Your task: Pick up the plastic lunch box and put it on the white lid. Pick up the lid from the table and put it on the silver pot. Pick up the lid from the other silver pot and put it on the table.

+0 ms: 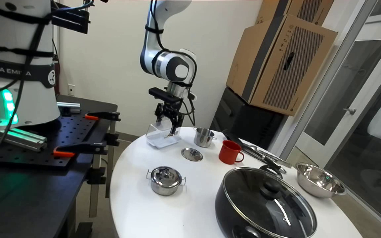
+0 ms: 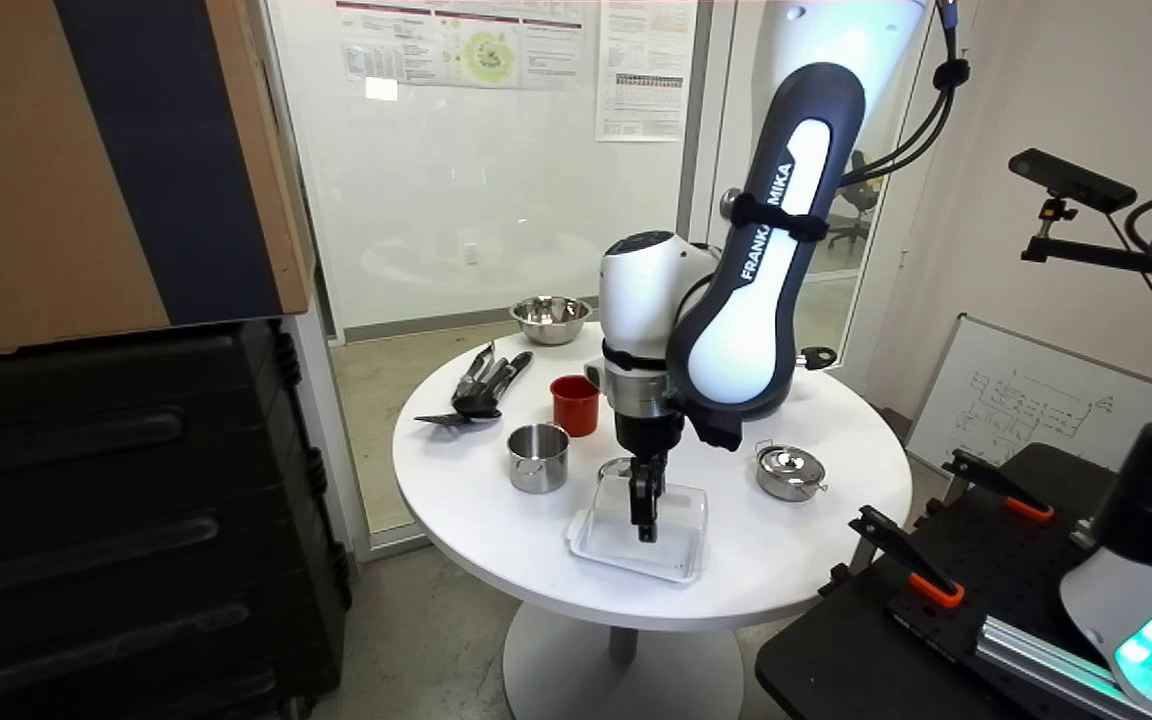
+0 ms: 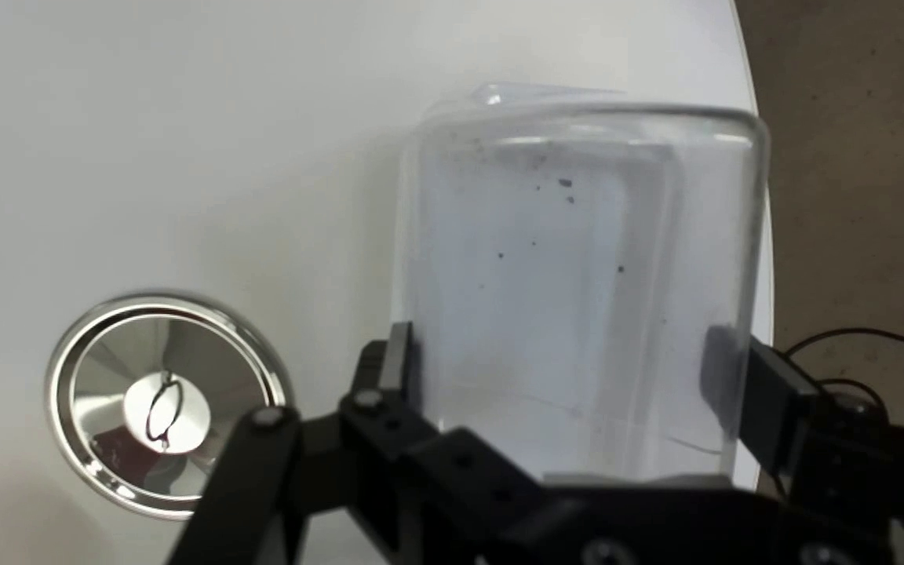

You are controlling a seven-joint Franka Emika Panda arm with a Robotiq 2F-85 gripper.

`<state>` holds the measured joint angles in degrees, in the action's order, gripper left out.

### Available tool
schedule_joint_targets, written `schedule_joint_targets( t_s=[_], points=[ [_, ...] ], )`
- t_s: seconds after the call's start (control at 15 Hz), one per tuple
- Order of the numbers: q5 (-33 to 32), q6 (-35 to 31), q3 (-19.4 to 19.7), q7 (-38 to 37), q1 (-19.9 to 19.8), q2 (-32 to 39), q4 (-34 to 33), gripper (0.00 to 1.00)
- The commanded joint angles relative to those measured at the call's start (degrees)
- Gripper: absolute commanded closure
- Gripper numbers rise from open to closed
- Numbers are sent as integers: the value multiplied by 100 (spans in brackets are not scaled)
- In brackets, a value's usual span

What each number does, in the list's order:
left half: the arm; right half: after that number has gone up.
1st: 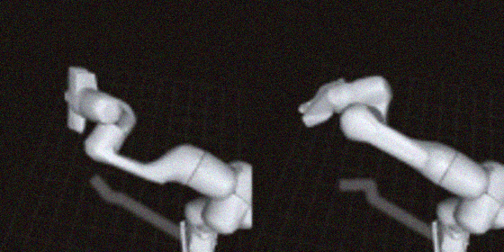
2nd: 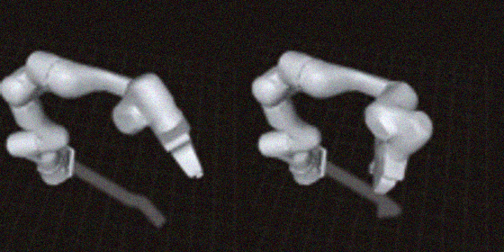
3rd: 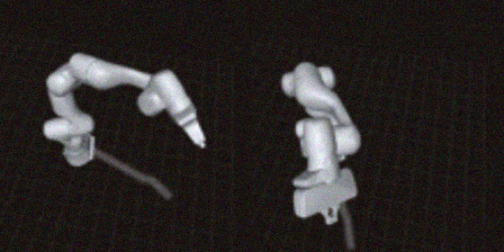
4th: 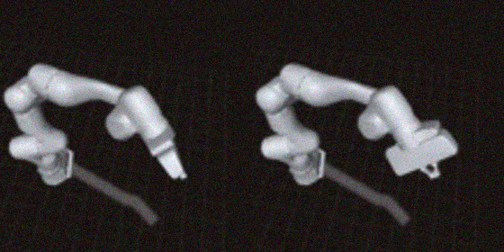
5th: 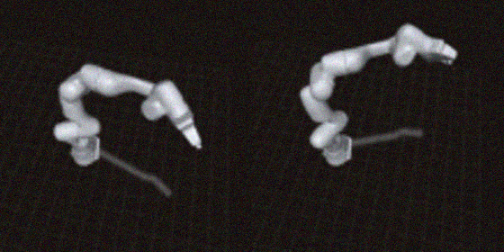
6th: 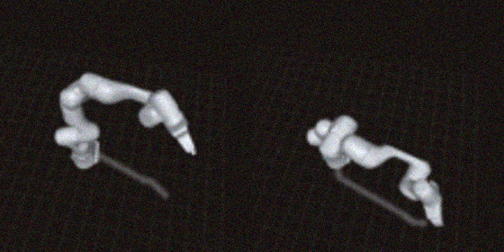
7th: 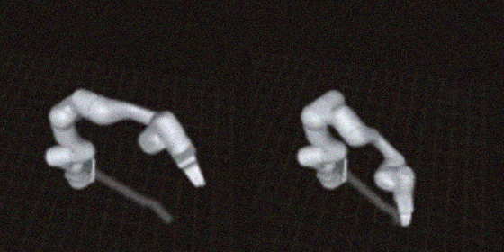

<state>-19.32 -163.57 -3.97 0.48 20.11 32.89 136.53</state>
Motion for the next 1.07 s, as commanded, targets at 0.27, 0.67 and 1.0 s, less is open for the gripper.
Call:
schedule_joint_targets(
  t_s=[0.27, 0.67, 1.0],
  points=[
    [142, -355, 29, -92, 11, 75, 99, 36],
    [245, -517, 22, -75, -4, 95, 96, 36],
    [312, -574, 43, -88, 35, 146, 33, 36]
  ],
)
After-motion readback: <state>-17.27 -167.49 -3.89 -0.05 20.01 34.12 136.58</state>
